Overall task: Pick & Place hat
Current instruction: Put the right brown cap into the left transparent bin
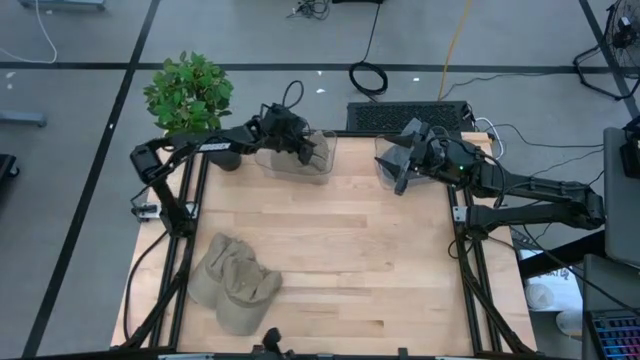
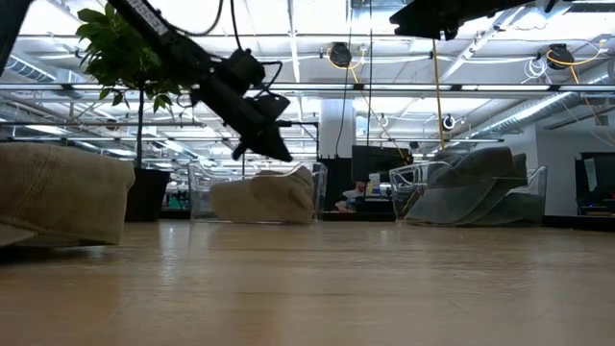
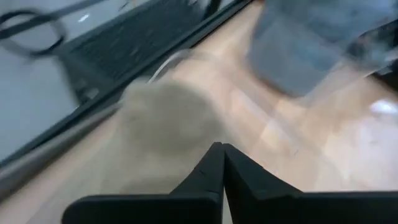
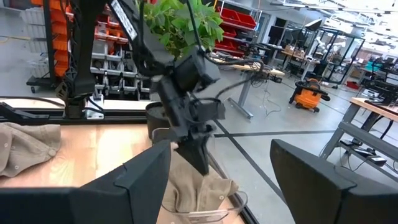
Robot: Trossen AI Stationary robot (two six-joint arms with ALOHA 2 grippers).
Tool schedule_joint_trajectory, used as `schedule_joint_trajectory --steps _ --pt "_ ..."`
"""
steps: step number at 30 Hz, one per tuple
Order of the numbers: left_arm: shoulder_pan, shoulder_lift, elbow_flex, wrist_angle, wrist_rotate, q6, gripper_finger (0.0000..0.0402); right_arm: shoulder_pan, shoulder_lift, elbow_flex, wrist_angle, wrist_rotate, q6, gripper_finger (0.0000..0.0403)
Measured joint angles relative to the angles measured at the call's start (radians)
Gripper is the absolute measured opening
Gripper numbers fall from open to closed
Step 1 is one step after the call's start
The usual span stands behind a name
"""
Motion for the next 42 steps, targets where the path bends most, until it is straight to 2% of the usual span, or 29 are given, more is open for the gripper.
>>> schedule_joint_trajectory --steps 4,8,12,18,22,26,30,35,40,42 --pt "-0.021 -0.109 0.000 -0.230 -0.169 -0.005 0.0006 0.000 0.000 0.000 -0.008 0.000 0.000 0.0263" --pt "-0.042 -0.161 0.000 -0.412 -0.325 -0.038 0.0005 0.000 0.000 0.000 -0.006 0.000 -0.001 0.0263" --pt "-0.042 -0.142 0.000 -0.463 -0.366 -0.063 0.0003 0.000 0.000 0.000 0.001 0.000 0.000 0.0263" --pt "-0.040 -0.022 0.000 -0.396 -0.397 -0.061 0.0004 0.000 0.000 0.000 0.000 0.000 0.004 0.0263" --pt "-0.028 0.051 0.003 -0.386 -0.391 -0.087 0.0006 0.000 0.000 0.000 0.000 0.000 0.018 0.0263" --pt "-0.023 0.067 0.003 -0.383 -0.395 -0.091 0.0013 0.000 0.000 0.000 0.000 0.000 0.019 0.0263" --pt "-0.026 0.013 -0.004 -0.388 -0.384 -0.085 0.0004 0.000 0.000 0.000 0.000 0.000 0.019 0.0263" --pt "-0.035 -0.098 -0.003 -0.355 -0.352 -0.091 0.0014 0.000 0.000 0.000 0.000 0.000 0.019 0.0263" --pt "-0.063 -0.163 0.000 -0.352 -0.220 -0.115 0.0004 0.000 0.000 0.000 0.000 0.000 0.018 0.0263" --pt "-0.074 -0.162 0.000 -0.367 -0.198 -0.134 0.0006 0.000 0.000 0.000 0.000 0.000 0.018 0.0263"
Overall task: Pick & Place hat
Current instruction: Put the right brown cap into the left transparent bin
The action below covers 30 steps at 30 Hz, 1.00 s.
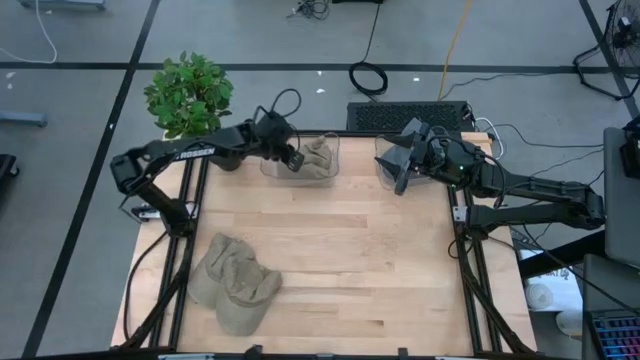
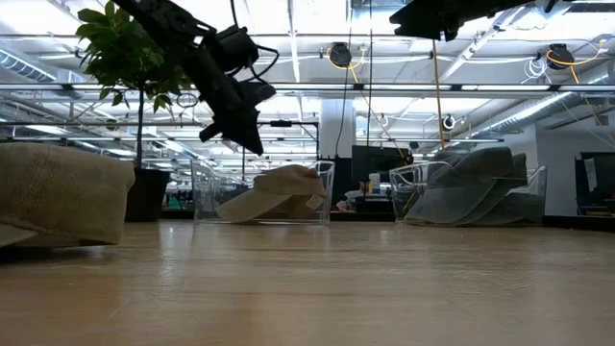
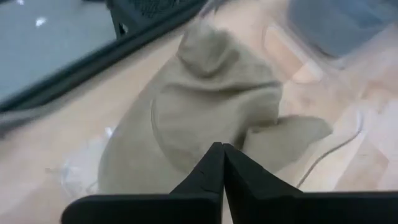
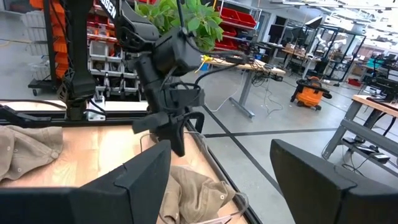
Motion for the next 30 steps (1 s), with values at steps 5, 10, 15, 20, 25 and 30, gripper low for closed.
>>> schedule_joint_trajectory --steps 5,10,15,20,25,30 --pt "-0.020 0.065 -0.001 -0.030 -0.015 -0.006 0.0004 0.000 0.000 0.000 0.000 0.000 -0.002 0.0263" --pt "-0.019 0.178 0.001 -0.005 -0.004 -0.031 0.0010 0.000 0.000 0.000 0.001 0.000 0.001 0.0263" --pt "-0.019 0.253 0.005 0.029 0.024 -0.031 0.0004 0.000 0.000 0.000 0.000 0.000 0.001 0.0263" --pt "-0.019 0.232 0.000 0.045 0.041 -0.030 0.0022 0.000 0.000 0.000 0.000 0.000 0.001 0.0263" --pt "-0.018 0.140 -0.005 0.048 0.041 -0.019 0.0021 0.000 0.000 0.000 0.000 0.000 0.001 0.0263" --pt "-0.018 0.020 -0.003 0.049 0.045 0.027 0.0004 0.000 0.000 0.000 0.000 0.000 0.002 0.0263"
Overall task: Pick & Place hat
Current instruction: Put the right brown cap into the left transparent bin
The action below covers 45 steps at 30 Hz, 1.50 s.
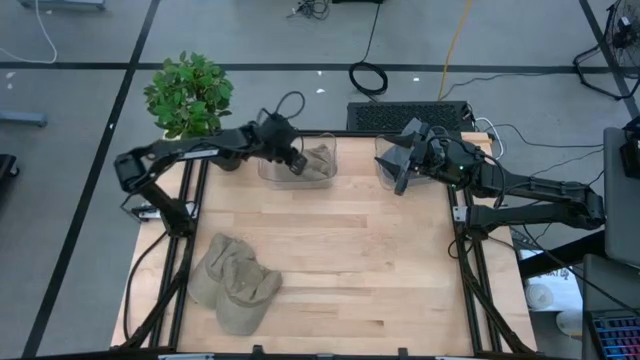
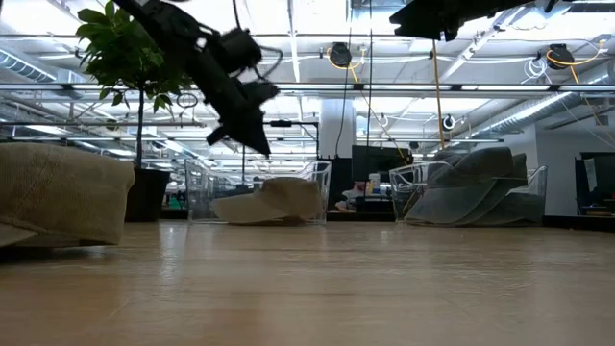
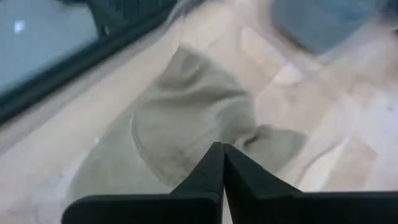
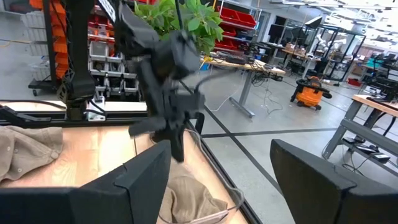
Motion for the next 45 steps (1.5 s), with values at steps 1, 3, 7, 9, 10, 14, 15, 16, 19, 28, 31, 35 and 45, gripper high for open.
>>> schedule_joint_trajectory --steps 1,3,7,9,10,14,15,16,19,28,31,35,45 --pt "0.000 -0.024 0.000 -0.007 0.007 0.018 0.0005 0.000 0.000 0.000 0.000 0.000 0.000 0.0263" --pt "-0.002 -0.077 0.000 -0.009 0.047 0.062 0.0015 0.000 0.000 0.000 -0.001 0.000 0.000 0.0263" --pt "-0.019 -0.181 0.000 -0.017 0.230 0.184 0.0041 0.000 0.000 0.000 -0.016 0.000 0.000 0.0263" --pt "-0.047 -0.232 0.001 -0.011 0.304 0.253 0.0056 0.000 0.000 0.000 -0.025 0.000 0.000 0.0263" --pt "-0.063 -0.259 0.001 -0.013 0.323 0.275 0.0064 0.000 0.000 0.000 -0.029 0.000 0.000 0.0263" --pt "-0.157 -0.347 0.002 -0.016 0.339 0.277 0.0106 0.000 0.000 0.000 -0.049 0.000 0.000 0.0263" --pt "-0.184 -0.367 0.002 -0.032 0.339 0.258 0.0119 0.000 0.000 0.000 -0.053 0.000 0.000 0.0263" --pt "-0.212 -0.384 0.002 -0.060 0.338 0.244 0.0132 0.000 0.000 0.000 -0.054 0.000 0.000 0.0263" --pt "-0.314 -0.416 0.003 -0.168 0.313 0.171 0.0170 0.000 0.000 0.000 -0.056 0.000 0.000 0.0263" --pt "-0.706 -0.398 0.003 -0.588 -0.098 -0.443 0.0228 0.000 0.000 0.000 -0.053 0.000 0.000 0.0263" --pt "-0.826 -0.378 0.002 -0.695 -0.210 -0.690 0.0224 0.000 0.000 0.000 -0.053 0.000 -0.001 0.0263" --pt "-0.948 -0.329 0.002 -0.740 -0.288 -0.877 0.0210 0.000 0.000 0.000 -0.053 0.000 0.009 0.0263" --pt "-1.092 -0.145 0.002 -0.724 -0.117 -1.296 0.0174 0.003 0.000 0.000 -0.050 -0.003 0.011 0.0263"
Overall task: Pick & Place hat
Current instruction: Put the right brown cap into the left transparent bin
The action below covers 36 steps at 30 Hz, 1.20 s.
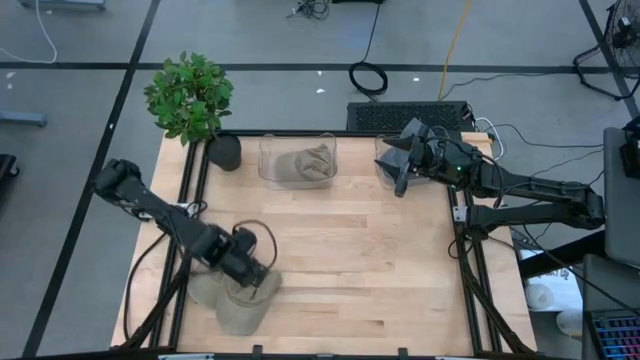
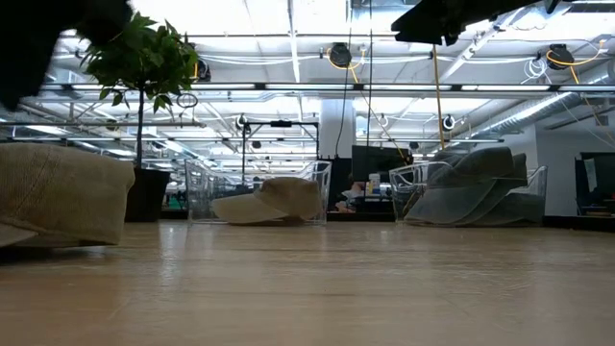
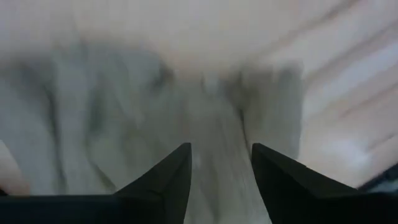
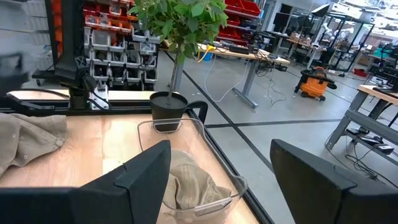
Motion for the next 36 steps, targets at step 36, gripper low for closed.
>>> schedule_joint_trajectory --steps 36 --pt "-0.079 0.118 -0.014 -0.115 0.103 -0.542 0.0192 0.000 0.000 0.000 0.005 0.002 0.000 0.0263"
